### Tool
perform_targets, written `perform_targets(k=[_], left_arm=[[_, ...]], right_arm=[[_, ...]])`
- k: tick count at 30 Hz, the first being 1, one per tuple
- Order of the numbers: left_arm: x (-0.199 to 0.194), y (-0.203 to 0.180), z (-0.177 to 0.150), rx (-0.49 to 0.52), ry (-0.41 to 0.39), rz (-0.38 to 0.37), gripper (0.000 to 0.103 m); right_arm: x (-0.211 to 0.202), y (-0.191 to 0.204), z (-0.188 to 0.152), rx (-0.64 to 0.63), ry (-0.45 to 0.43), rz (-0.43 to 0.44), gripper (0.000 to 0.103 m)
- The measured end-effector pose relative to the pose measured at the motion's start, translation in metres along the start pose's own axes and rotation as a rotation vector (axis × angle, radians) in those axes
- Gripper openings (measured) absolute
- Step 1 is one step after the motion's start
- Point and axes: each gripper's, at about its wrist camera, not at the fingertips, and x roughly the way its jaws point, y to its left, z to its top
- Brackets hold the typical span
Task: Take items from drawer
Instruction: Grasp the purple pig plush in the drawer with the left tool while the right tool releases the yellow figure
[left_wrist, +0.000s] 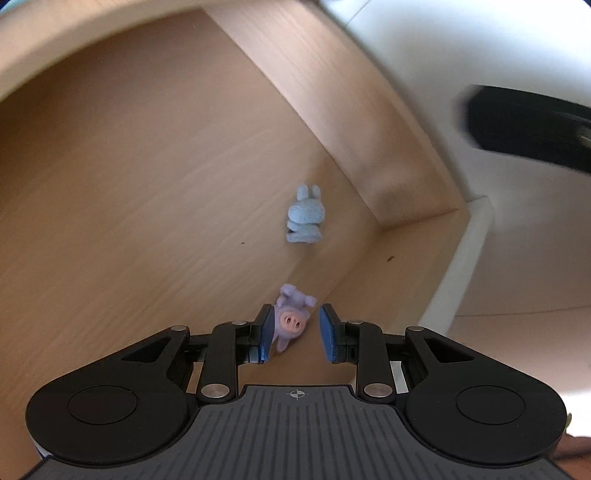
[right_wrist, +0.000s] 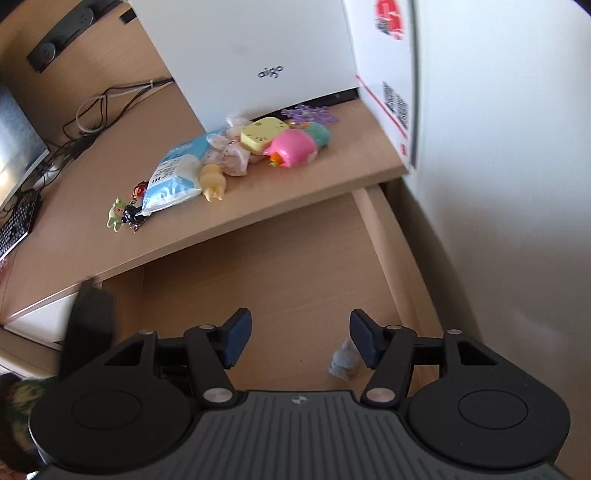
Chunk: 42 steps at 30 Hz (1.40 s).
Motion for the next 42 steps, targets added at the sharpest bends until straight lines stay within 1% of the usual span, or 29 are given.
perform_targets(k=[3,7,10,12,16,21,25,30,33,35,37,38,40,42], left_arm=[[0.016,-0.001,0.008,-0.023,0.037,0.008,0.029],[0.029,-0.003,0.009,-0.028,0.066,0.057,0.029],[0.034,-0.004,0.008,-0.036,0.066,0.083,0.028],[0.035,-0.006,0.007,-0.039,0.063,0.08,0.024],[0.036,-0.007,0.005,-0.057,0.056,0.085,0.026],[0.035,-0.003,-0.001,-0.069,0.043,0.075,0.025],[0.033,0.003,-0.005,-0.082,0.036,0.072,0.024],[0.025,0.011,-0.011,-0.096,0.024,0.087,0.021],[0.018,0.018,-0.016,-0.127,0.001,0.094,0.016],[0.013,0.025,-0.018,-0.146,-0.015,0.122,0.015],[0.009,0.034,-0.021,-0.168,-0.017,0.178,0.015],[0.007,0.04,-0.024,-0.173,-0.012,0.193,0.015],[0.006,0.051,-0.025,-0.209,-0.009,0.207,0.015],[0.001,0.059,-0.031,-0.234,-0.02,0.202,0.017]], right_arm=[[-0.008,-0.003,-0.005,0.004,-0.012,-0.011,0.066],[-0.011,-0.008,-0.011,0.01,-0.016,-0.023,0.067],[-0.012,-0.013,-0.014,0.017,-0.011,-0.027,0.067],[-0.011,-0.015,-0.016,0.017,-0.009,-0.033,0.067],[-0.009,-0.019,-0.018,0.009,0.003,-0.032,0.068],[-0.005,-0.016,-0.018,-0.009,0.015,-0.025,0.068],[-0.004,-0.007,-0.016,-0.05,0.013,-0.017,0.068],[-0.002,0.003,-0.013,-0.093,0.013,-0.005,0.07],[0.002,0.007,-0.011,-0.115,0.018,0.003,0.071],[0.004,0.009,-0.01,-0.128,0.025,0.013,0.071],[0.008,0.012,-0.009,-0.138,0.034,0.019,0.071],[0.01,0.013,-0.009,-0.145,0.039,0.023,0.071],[0.016,0.014,-0.008,-0.159,0.053,0.029,0.072],[0.023,0.012,-0.008,-0.169,0.075,0.036,0.072]])
